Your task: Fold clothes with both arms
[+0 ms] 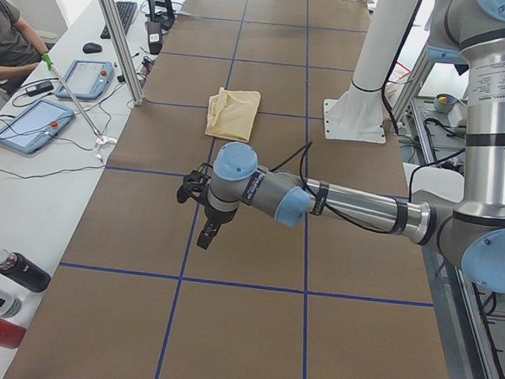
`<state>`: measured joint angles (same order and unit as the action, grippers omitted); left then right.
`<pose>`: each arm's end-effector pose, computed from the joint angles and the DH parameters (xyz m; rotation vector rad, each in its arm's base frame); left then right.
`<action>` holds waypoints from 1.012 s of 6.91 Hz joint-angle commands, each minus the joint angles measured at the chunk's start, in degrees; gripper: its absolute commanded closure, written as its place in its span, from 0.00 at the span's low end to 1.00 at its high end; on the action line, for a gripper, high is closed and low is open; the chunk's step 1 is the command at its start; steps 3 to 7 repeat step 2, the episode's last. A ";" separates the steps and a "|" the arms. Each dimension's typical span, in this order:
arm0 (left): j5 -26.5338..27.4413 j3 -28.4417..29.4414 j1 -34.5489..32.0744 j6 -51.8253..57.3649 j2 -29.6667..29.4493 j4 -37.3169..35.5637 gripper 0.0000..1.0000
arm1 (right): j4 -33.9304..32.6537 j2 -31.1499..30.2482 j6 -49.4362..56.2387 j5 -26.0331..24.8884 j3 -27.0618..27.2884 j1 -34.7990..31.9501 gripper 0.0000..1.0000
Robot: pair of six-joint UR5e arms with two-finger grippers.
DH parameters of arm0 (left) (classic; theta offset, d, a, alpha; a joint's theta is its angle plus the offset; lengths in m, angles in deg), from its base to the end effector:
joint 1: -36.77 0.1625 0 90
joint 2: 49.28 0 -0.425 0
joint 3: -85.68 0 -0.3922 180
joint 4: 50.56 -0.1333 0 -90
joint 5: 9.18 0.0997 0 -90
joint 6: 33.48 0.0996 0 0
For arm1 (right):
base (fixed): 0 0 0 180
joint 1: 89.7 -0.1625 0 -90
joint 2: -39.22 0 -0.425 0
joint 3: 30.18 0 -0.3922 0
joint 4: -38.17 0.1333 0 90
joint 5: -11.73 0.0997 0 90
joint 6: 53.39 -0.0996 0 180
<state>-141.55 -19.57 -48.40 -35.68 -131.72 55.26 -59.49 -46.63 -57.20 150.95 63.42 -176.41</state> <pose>-0.0278 -0.4575 0.5590 0.3462 0.7520 0.1949 0.0280 -0.5216 0.5984 -0.0517 -0.8575 0.0078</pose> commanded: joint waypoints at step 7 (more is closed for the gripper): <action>0.09 -0.04 0.00 0.00 -0.09 0.09 0.00 | 0.00 -0.02 0.03 0.00 0.00 -0.03 0.00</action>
